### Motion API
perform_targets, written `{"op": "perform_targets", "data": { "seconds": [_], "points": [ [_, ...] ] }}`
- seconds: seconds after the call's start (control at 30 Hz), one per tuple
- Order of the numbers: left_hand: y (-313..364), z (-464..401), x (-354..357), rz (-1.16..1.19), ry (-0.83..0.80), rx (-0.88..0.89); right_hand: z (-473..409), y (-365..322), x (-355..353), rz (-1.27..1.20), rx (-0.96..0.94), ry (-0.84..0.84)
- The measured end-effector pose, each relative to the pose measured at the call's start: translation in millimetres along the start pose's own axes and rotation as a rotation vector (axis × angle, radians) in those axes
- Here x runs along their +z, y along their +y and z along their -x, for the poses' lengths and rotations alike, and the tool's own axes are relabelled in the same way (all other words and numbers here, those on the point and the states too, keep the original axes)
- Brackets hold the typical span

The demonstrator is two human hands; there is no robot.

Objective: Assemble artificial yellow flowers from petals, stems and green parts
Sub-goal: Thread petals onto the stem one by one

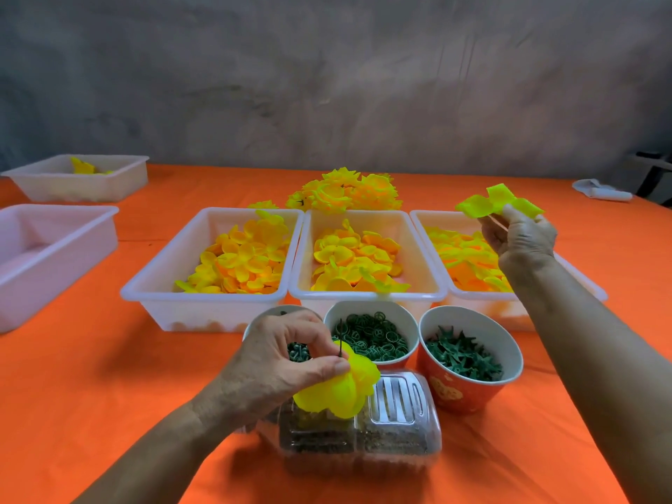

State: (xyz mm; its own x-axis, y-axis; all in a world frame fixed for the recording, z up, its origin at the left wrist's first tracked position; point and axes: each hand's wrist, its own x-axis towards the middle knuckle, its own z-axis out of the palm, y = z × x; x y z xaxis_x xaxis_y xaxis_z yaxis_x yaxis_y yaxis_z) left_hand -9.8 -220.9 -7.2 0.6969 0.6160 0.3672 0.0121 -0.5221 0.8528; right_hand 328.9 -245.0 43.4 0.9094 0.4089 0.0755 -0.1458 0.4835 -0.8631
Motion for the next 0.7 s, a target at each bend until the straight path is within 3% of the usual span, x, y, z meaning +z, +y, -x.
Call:
{"op": "perform_targets", "data": {
  "seconds": [0.17,0.3,0.43,0.57,0.7],
  "points": [
    [4,2,0,0.003,0.001,0.008,40,-1,12,0.061,0.043,-0.316],
    [6,3,0,-0.004,0.004,-0.008,79,4,24,0.147,0.088,-0.477],
    [8,5,-6,-0.008,0.0,-0.023,109,6,35,0.204,0.07,-0.554],
    [12,2,-19,0.16,0.031,-0.081,130,4,48,0.28,-0.036,-0.613],
    [16,-11,-29,0.166,0.226,-0.056,143,-1,60,0.346,-0.114,-0.604]
  ]
}}
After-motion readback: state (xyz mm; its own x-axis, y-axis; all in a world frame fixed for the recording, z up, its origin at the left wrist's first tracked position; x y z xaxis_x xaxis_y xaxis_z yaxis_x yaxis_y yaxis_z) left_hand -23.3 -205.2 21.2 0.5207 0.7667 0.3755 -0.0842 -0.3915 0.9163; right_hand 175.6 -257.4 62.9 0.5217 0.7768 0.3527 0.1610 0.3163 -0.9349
